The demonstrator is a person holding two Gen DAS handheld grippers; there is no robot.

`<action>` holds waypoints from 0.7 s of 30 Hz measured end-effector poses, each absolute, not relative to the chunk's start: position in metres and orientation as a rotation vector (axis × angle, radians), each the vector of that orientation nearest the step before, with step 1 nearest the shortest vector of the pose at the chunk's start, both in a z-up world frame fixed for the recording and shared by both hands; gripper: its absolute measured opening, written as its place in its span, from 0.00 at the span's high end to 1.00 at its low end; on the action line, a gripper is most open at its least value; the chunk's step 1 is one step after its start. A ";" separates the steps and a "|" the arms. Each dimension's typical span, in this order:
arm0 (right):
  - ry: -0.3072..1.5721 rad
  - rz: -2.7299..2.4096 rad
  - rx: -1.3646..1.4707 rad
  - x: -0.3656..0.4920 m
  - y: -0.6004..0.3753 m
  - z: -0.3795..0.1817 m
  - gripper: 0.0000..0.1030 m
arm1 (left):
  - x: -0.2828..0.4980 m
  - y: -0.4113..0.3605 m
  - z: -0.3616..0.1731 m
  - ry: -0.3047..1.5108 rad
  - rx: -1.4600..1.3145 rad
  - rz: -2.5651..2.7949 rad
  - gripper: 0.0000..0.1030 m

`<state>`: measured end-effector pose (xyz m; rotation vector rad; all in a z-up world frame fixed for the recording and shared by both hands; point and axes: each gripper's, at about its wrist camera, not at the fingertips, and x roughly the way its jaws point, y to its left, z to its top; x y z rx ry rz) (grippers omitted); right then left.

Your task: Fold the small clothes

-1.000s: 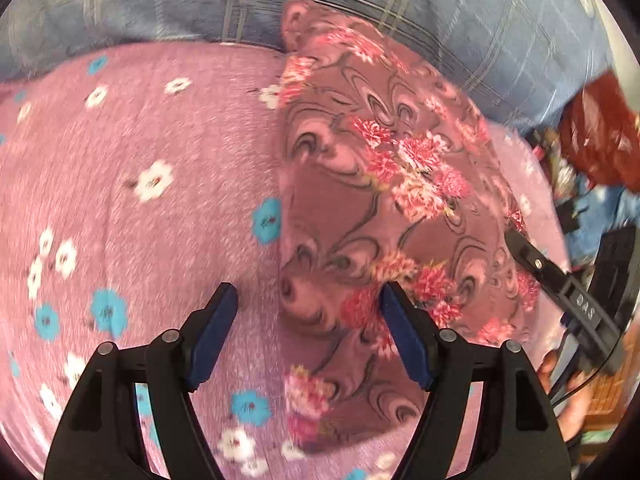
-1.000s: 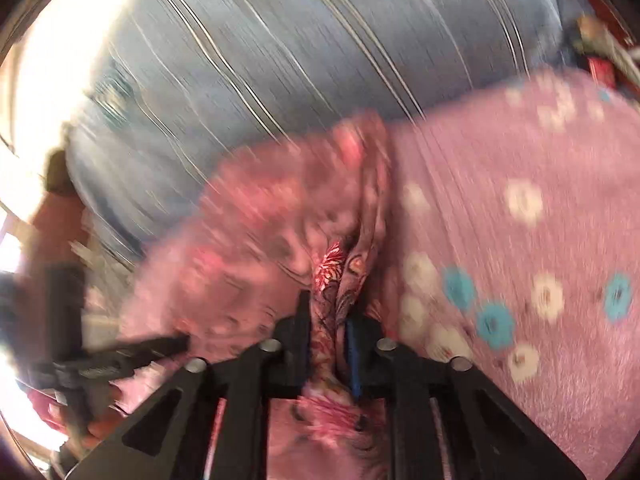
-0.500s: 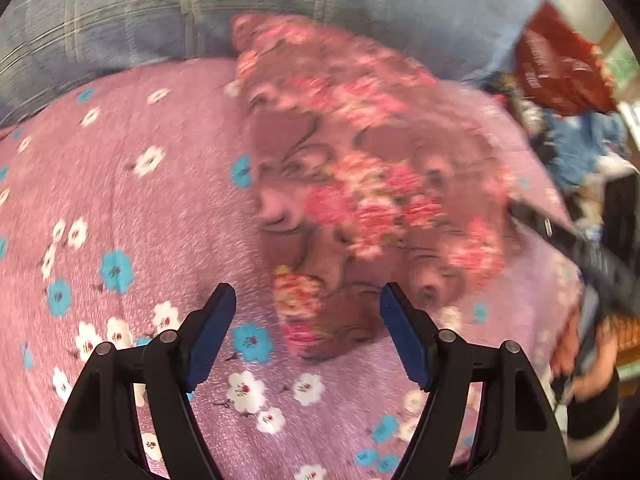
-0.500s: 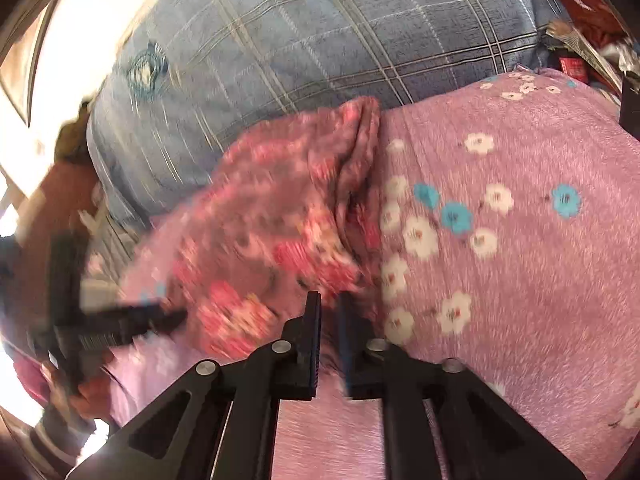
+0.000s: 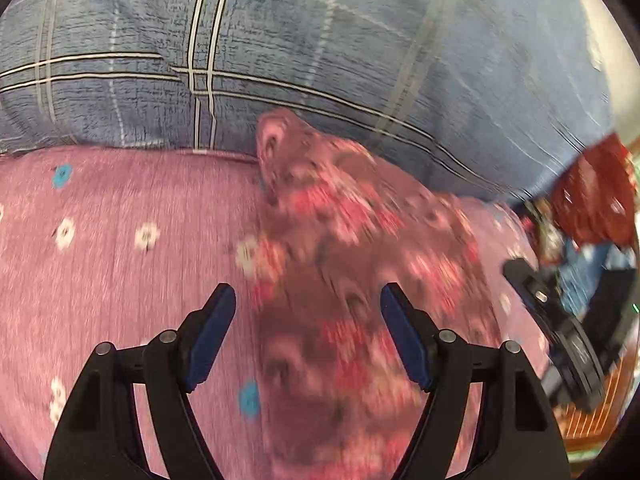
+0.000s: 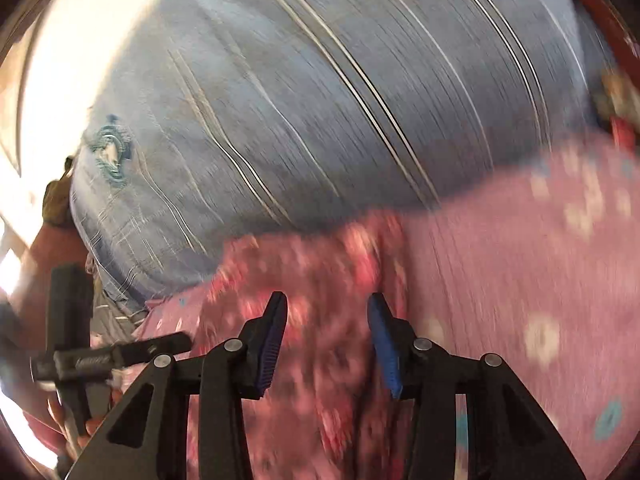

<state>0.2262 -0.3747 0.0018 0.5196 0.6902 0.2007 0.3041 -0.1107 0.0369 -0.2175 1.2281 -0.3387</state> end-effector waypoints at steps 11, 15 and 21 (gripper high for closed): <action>0.898 0.094 0.538 0.275 -0.396 -0.026 0.71 | 0.316 -0.086 0.011 1.308 -0.256 -0.343 0.20; 0.931 0.293 0.755 0.245 -0.421 -0.038 0.46 | 0.282 -0.068 0.006 1.321 -0.335 -0.432 0.20; 0.940 0.474 0.805 0.220 -0.412 -0.050 0.40 | 0.260 -0.093 -0.002 1.379 -0.436 -0.676 0.14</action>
